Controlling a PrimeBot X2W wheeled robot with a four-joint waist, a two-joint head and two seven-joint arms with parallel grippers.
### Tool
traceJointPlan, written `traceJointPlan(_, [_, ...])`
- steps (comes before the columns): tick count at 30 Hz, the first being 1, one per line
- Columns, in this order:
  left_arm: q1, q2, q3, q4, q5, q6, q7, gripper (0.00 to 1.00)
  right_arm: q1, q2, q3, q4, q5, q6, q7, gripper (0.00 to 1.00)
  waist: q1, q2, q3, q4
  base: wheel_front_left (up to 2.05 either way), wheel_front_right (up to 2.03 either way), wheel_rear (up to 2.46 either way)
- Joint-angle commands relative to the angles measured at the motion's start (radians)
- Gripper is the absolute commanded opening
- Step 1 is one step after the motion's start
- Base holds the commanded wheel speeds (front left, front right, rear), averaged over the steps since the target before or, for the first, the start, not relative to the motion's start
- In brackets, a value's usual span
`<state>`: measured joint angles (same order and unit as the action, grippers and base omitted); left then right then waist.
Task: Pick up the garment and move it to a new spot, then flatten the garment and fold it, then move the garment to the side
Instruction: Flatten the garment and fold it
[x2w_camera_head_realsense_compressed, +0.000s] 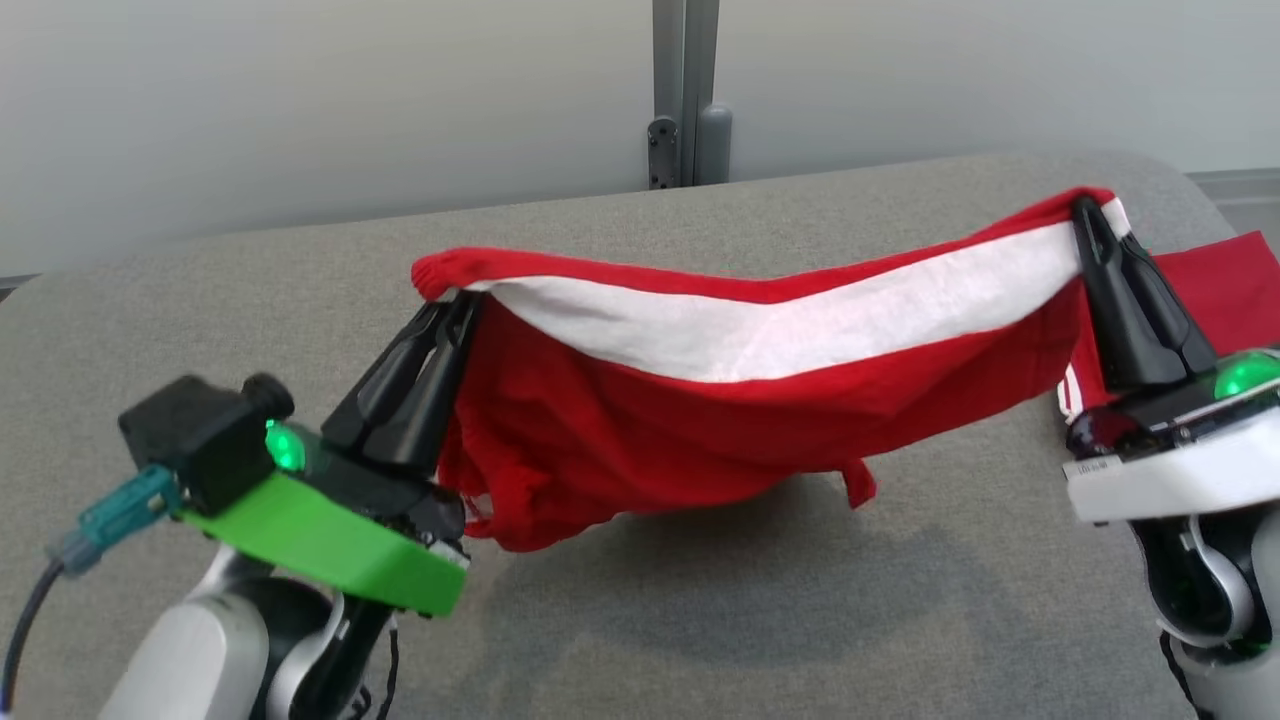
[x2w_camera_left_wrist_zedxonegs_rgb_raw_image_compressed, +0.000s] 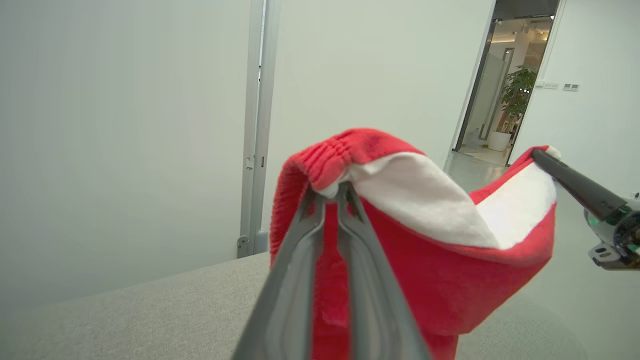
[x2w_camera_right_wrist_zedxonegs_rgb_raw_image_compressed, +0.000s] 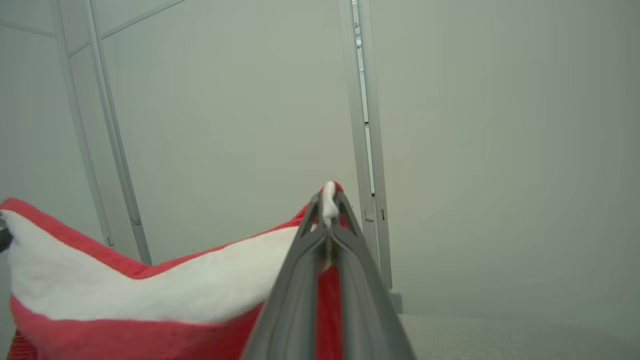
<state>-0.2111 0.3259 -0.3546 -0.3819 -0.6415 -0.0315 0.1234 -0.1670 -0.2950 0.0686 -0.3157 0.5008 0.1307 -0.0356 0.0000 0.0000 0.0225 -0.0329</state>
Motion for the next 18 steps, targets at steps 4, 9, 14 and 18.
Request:
traceJointPlan(4, [-0.186,0.009,0.003,0.134,-0.057,-0.031,0.103,0.0,-0.177,0.009,0.042,0.116,0.009,0.0,0.02,0.0,0.0,0.0,0.078,-0.015,0.0,0.0,0.0])
traceJointPlan(9, [-0.484,0.027,0.005,0.369,-0.032,-0.055,0.19,0.0,-0.484,0.037,0.1,0.336,-0.015,0.0,-0.022,0.0,0.0,0.0,0.179,-0.044,0.0,0.0,0.0])
traceJointPlan(14, [-0.807,0.022,0.014,0.589,0.035,-0.067,0.172,0.0,-0.824,0.109,0.14,0.566,-0.073,0.0,-0.14,0.0,0.0,0.0,0.284,-0.095,0.0,0.0,0.0])
traceJointPlan(18, [-0.996,0.01,0.023,0.724,0.081,-0.073,0.096,0.0,-1.011,0.184,0.118,0.707,-0.12,0.0,-0.208,0.0,0.0,0.0,0.352,-0.127,0.0,0.0,0.0])
